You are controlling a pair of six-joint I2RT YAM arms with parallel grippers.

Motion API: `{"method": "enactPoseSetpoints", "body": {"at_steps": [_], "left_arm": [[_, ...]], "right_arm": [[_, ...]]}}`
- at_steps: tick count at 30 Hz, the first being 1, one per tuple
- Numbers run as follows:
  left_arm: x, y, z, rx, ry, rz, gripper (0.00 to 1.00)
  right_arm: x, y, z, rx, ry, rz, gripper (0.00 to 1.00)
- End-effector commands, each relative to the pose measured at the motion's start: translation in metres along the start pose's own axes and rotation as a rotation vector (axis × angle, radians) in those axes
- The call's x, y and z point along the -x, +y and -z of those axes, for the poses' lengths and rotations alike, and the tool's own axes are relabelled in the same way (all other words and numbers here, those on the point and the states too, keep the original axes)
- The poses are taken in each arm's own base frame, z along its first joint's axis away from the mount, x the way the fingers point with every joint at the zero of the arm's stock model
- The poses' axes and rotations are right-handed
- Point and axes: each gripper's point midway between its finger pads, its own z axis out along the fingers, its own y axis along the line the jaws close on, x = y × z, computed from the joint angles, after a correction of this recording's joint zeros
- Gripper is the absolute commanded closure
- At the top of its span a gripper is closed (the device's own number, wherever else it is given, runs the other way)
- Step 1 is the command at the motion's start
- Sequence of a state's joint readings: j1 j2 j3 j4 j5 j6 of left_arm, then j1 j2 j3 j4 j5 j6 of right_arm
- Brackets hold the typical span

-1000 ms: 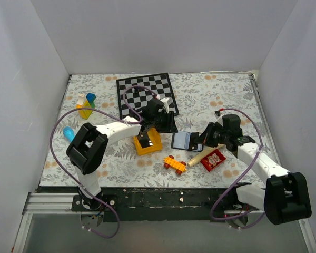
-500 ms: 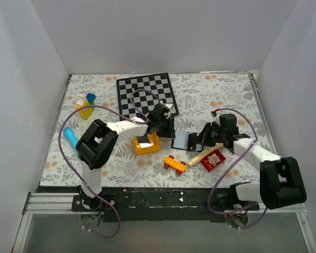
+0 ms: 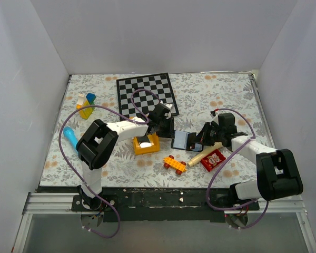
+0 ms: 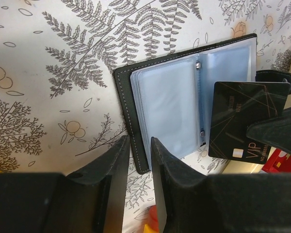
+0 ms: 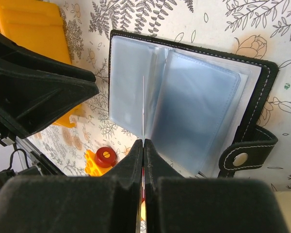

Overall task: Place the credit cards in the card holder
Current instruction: Insert the credit card into the card holder.

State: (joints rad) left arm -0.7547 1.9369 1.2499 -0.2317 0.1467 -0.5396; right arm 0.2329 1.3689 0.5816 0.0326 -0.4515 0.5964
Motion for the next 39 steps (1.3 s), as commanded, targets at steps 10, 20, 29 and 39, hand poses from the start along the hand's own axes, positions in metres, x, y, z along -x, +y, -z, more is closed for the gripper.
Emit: {"method": "enactPoseSetpoints", "body": {"at_steps": [10, 20, 29, 39], "left_arm": [[-0.022, 0.049, 0.038, 0.253, 0.022, -0.019, 0.76], [0.008, 0.042, 0.078, 0.27, -0.098, -0.009, 0.64], [0.034, 0.002, 0.059, 0.1, -0.124, -0.031, 0.55], [0.01, 0.0, 0.018, 0.014, -0.048, -0.014, 0.68]], "right_arm": [[0.021, 0.015, 0.006, 0.041, -0.06, 0.034, 0.99], [0.02, 0.016, 0.009, 0.053, -0.06, 0.047, 0.99], [0.022, 0.018, 0.012, 0.058, -0.068, 0.049, 0.99], [0.021, 0.013, 0.009, 0.073, -0.057, 0.023, 0.99]]}}
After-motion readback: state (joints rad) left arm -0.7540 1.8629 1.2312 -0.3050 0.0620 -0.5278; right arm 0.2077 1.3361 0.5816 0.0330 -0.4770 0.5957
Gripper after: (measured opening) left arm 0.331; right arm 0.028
